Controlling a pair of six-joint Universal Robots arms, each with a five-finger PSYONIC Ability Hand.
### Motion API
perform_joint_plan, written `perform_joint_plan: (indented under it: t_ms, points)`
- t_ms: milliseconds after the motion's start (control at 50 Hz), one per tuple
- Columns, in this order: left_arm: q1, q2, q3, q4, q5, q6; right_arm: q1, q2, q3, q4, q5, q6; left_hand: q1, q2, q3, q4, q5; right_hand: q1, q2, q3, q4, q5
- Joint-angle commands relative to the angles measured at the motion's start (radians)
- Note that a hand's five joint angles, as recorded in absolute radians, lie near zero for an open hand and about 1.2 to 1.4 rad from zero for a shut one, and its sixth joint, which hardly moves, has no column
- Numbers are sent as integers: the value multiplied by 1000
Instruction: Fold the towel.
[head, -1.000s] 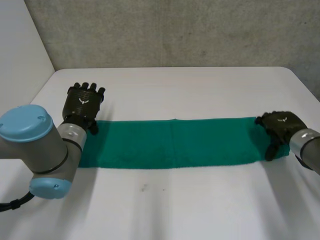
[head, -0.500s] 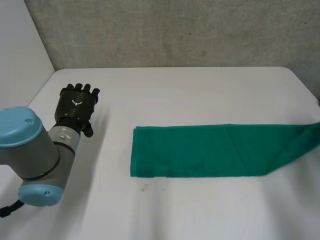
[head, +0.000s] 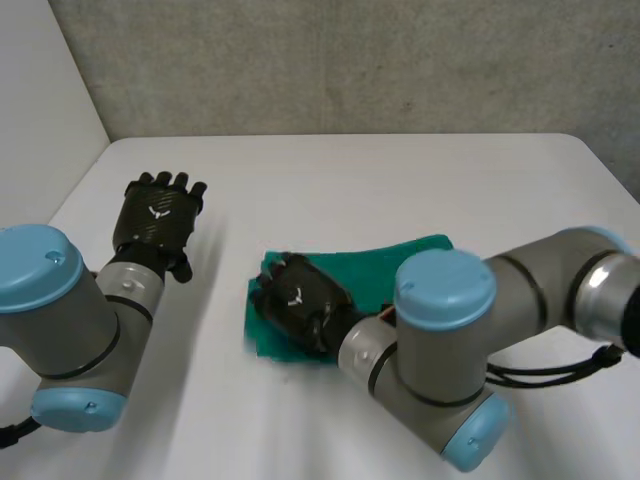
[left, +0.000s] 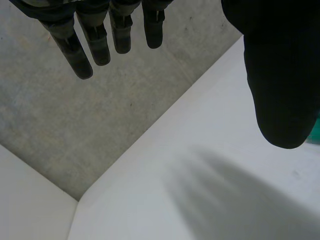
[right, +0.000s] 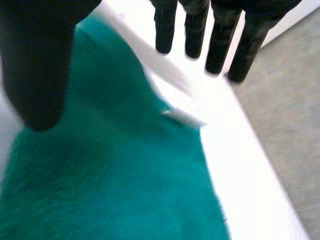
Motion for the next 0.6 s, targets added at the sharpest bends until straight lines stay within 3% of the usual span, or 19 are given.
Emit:
perform_joint_plan:
  t_ms: [20,40,100,220,280,320,460,540,560,580,600]
  points:
    - [-15,-1,21,4,2,-1,-124,-57,53,21,182,59,-18,-28,-39,-28,-46,-343,-494,-506,-511,-519]
    - [-22,-1,27,4,2,-1,-125,-58,53,21,183,60,-18,-28,-39,-28,-46,-343,-494,-506,-511,-519]
    - [-45,-1,37,6,2,-1,-284,-191,208,16,142,237,-18,-28,-39,-28,-46,-343,-494,-506,-511,-519]
    - [-52,-10,37,12,2,-1,-439,-243,358,8,88,310,-18,-28,-39,-28,-46,-313,-464,-477,-482,-489]
    - [-58,-15,37,12,2,0,-514,-257,409,2,77,297,-18,-28,-39,-28,-46,-92,-243,-256,-261,-268]
    - [-60,-16,35,12,2,0,-574,-260,441,-7,68,279,-18,-28,-39,-28,-46,175,24,11,6,-1]
    - [-60,-12,35,12,1,-1,-634,-260,470,-24,-6,253,-18,-28,-39,-28,-46,879,728,715,710,703]
    - [-60,-10,32,11,-1,-1,-632,-260,460,-21,-11,270,-18,-28,-39,-28,-46,790,639,626,621,614]
    - [-60,-9,29,11,-1,-1,-632,-260,458,-19,-9,271,-18,-28,-39,-28,-46,670,519,506,501,494]
    - [-60,-7,26,11,-1,0,-629,-262,458,-19,-9,277,-18,-28,-39,-28,-46,367,216,203,198,191]
    - [-60,-5,24,11,1,0,-629,-265,460,-19,-11,285,-18,-28,-39,-28,-46,302,151,139,134,126]
